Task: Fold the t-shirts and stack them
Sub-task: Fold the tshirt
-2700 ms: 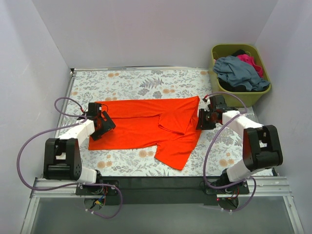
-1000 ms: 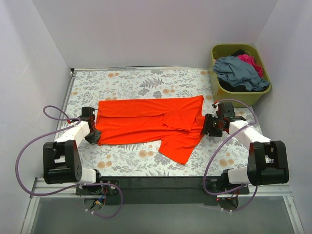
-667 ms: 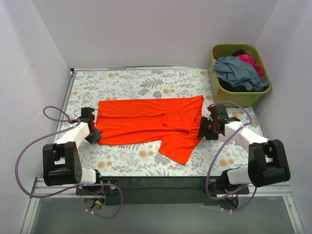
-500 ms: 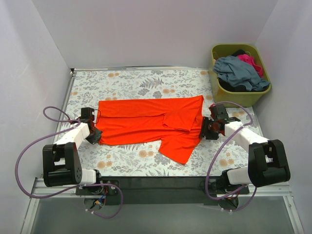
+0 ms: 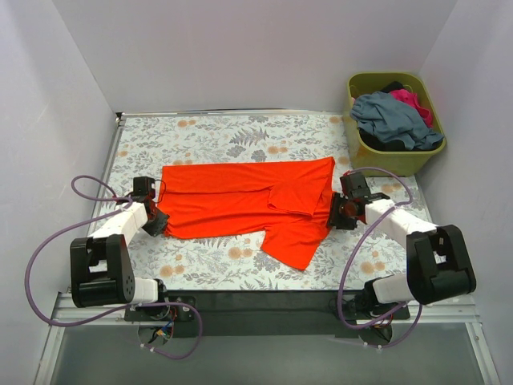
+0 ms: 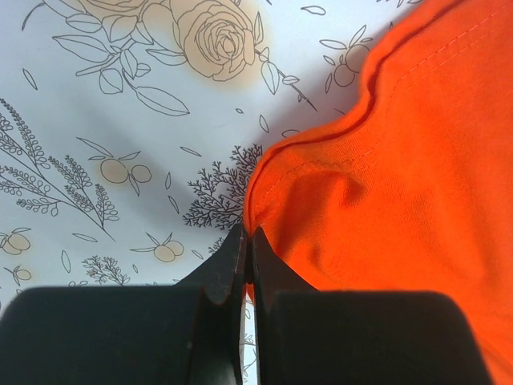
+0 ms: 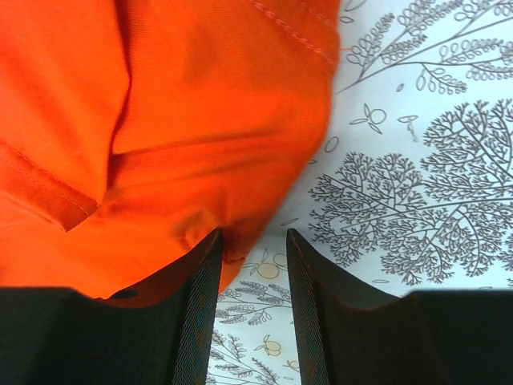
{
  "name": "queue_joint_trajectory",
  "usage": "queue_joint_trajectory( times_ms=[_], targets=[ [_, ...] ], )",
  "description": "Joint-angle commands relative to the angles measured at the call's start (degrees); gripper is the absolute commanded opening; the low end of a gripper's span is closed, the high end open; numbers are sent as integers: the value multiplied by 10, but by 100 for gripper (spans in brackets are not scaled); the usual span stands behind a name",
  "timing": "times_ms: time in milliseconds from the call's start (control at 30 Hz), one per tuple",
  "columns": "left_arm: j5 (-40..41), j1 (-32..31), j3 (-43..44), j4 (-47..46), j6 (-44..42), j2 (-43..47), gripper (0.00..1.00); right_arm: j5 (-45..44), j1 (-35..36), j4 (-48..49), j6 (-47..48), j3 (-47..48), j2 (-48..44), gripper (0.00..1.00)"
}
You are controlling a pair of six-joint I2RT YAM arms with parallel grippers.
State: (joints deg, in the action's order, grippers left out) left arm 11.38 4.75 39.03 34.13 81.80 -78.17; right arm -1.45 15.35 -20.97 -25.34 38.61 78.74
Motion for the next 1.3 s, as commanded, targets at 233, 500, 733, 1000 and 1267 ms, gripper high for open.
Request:
queue_joint_trajectory(
  times_ms=[233,500,733,1000,1267],
  targets=[
    [-4,0,-9,-4,-4,20,0,-43,27,-44,-11,4,42,26],
    [-13,0,-11,5,6,34,0,-50,16,-82,10,9,12,1],
    [-14,0,27,45,22,74,0,-35,8,-119,31,35,-32,1],
    [5,1,47,82,20,116,0,-13,8,-138,50,58,-60,1],
    [21,4,58,87,7,112,0,-28,3,-145,68,92,-41,1]
  ],
)
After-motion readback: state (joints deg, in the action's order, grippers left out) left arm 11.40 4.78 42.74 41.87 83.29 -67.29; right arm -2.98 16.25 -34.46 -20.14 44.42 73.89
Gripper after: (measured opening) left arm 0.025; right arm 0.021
